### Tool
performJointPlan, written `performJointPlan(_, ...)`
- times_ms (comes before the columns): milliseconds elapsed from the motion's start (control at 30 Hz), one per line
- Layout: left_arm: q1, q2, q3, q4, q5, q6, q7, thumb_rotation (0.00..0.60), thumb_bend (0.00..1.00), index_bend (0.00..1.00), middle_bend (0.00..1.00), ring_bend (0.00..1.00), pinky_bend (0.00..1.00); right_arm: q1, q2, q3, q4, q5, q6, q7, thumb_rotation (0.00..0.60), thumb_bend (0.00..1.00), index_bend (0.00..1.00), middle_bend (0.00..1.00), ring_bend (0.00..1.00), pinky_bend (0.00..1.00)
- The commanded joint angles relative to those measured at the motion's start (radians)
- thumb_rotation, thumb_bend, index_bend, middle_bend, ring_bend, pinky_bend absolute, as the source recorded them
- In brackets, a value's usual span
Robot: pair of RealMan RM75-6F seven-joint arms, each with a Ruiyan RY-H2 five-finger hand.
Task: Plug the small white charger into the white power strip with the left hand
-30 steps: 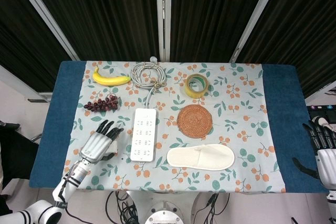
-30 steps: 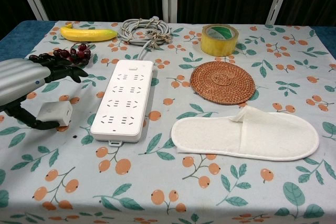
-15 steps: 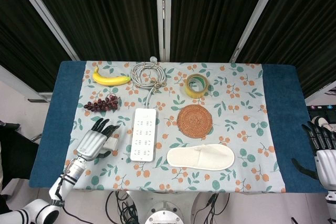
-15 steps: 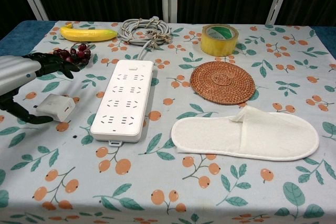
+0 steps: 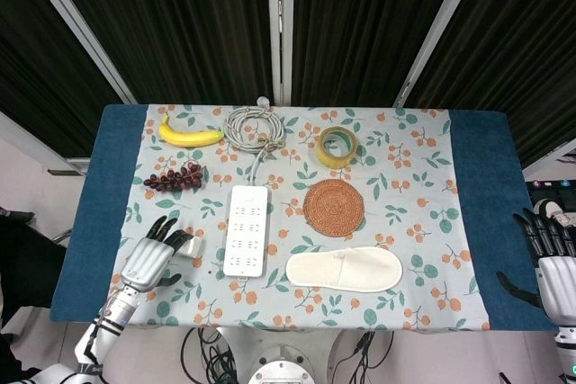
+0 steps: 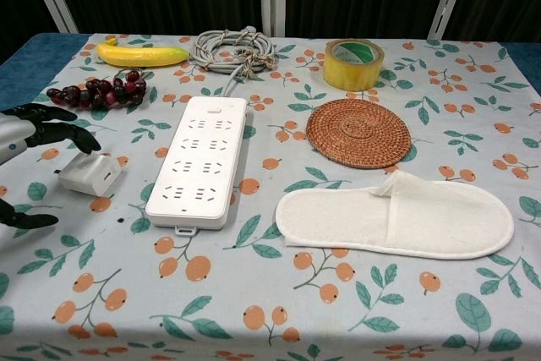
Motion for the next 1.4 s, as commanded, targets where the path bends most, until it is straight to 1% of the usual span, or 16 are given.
performJointPlan(33,-0.003,-0.001,-0.002,0.0,-0.003,-0.004,-0.002,0.6,0.14,0.23,0.24,0.05,0.0,-0.003,0.0,0.0,0.001,0.002,0.003,0.001,0.6,0.13,0.0,0.01,0.0,0.0)
performJointPlan(333,-0.026,0.001,-0.002,-0.014,-0.025,-0.058,0.013,0.6,0.14,0.23,0.25,0.05,0.0,-0.008,-0.002,-0.001,0.006,0.005,0.006,0.006,0.6,0.13,0.0,0.01,0.0,0.0)
performJointPlan(733,-0.106,0.011,-0.054,-0.014,-0.1,-0.181,-0.014,0.6,0.14,0.23,0.28,0.05,0.0,-0.02,-0.006,-0.002,0.014,0.008,0.021,0.014,0.6,0.13,0.0,0.01,0.0,0.0)
performJointPlan(800,-0.112,0.012,-0.06,-0.017,-0.105,-0.183,-0.016,0.6,0.14,0.23,0.28,0.05,0.0,-0.023,-0.005,-0.003,0.015,0.009,0.024,0.016,0.6,0.12,0.0,0.01,0.0,0.0)
performJointPlan(933,-0.112,0.016,-0.071,-0.026,-0.093,-0.147,-0.029,0.6,0.14,0.23,0.28,0.05,0.0,-0.026,-0.005,-0.002,0.017,0.011,0.026,0.018,0.6,0.12,0.0,0.01,0.0,0.0)
performJointPlan(1033,-0.115,0.019,-0.077,-0.035,-0.076,-0.122,-0.041,0.6,0.14,0.26,0.31,0.09,0.01,-0.026,-0.005,-0.002,0.017,0.01,0.025,0.018,0.6,0.12,0.0,0.01,0.0,0.0)
performJointPlan(1100,-0.121,0.019,-0.077,-0.035,-0.071,-0.12,-0.02,0.6,0.15,0.29,0.34,0.13,0.03,-0.025,-0.006,-0.001,0.018,0.009,0.025,0.019,0.6,0.13,0.0,0.01,0.0,0.0)
performJointPlan(1200,-0.133,0.018,-0.077,-0.044,-0.086,-0.139,0.041,0.6,0.19,0.35,0.4,0.19,0.06,-0.024,-0.008,-0.002,0.021,0.009,0.022,0.021,0.6,0.13,0.0,0.01,0.0,0.0)
performJointPlan(1300,-0.142,0.013,-0.079,-0.059,-0.108,-0.151,0.114,0.6,0.23,0.37,0.4,0.19,0.07,-0.024,-0.008,-0.002,0.024,0.01,0.02,0.025,0.6,0.12,0.0,0.01,0.0,0.0)
performJointPlan(1400,-0.147,0.006,-0.082,-0.076,-0.131,-0.153,0.186,0.6,0.25,0.38,0.4,0.19,0.07,-0.025,-0.009,-0.002,0.027,0.011,0.02,0.028,0.6,0.12,0.0,0.01,0.0,0.0)
